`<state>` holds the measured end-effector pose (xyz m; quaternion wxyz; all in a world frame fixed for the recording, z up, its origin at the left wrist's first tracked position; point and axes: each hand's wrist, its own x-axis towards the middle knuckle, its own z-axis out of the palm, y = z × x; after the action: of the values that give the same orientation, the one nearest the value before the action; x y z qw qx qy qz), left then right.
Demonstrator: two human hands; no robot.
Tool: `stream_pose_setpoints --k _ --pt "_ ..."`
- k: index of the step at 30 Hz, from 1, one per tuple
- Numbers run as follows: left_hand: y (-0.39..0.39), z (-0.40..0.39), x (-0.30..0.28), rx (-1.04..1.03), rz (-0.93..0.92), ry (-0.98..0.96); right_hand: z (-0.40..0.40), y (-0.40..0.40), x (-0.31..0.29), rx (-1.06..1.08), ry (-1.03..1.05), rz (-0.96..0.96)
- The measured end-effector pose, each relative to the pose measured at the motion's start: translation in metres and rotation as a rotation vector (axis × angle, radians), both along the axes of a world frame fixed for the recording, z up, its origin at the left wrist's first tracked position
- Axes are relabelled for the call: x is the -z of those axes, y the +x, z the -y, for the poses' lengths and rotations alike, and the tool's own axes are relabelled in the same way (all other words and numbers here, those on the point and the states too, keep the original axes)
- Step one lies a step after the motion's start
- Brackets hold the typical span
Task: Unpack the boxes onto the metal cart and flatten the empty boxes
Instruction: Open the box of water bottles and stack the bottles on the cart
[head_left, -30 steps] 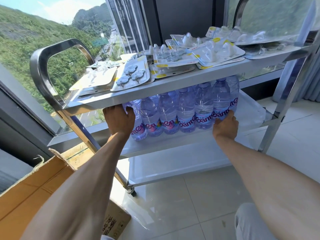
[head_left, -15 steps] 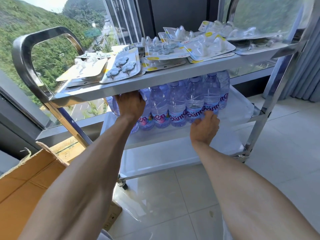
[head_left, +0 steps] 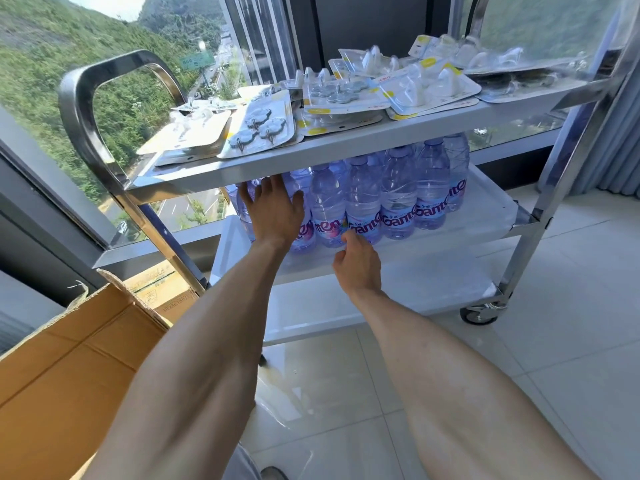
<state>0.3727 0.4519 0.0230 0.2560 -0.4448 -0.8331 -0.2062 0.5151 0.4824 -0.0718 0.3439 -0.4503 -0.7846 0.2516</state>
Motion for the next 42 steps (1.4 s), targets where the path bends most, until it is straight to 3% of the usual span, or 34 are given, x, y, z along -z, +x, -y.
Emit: stream_pose_setpoints --k 8,13,16,18,23,34,42 --pt "0.007 0.001 0.0 0.081 0.14 0.011 -0.002 -0.001 -0.005 0.043 -0.068 0.008" --pt "0.013 0.009 0.001 0.076 0.001 0.084 -0.005 0.003 -0.007 0.079 -0.057 -0.023" --pt "0.021 0.002 -0.004 0.21 -0.182 0.062 -0.01 0.004 -0.012 0.081 -0.061 -0.022" --pt "0.027 -0.01 -0.009 0.281 -0.19 0.031 -0.012 0.006 -0.013 0.085 -0.079 -0.018" --pt "0.045 -0.036 -0.016 0.151 0.013 -0.074 -0.018 0.015 -0.006 0.108 -0.108 -0.013" --pt "0.044 -0.035 -0.017 0.104 -0.017 -0.046 -0.028 0.018 -0.008 0.124 -0.094 -0.018" --pt "0.052 -0.021 -0.002 0.185 -0.21 -0.045 -0.059 0.058 -0.018 0.639 -0.212 -0.327"
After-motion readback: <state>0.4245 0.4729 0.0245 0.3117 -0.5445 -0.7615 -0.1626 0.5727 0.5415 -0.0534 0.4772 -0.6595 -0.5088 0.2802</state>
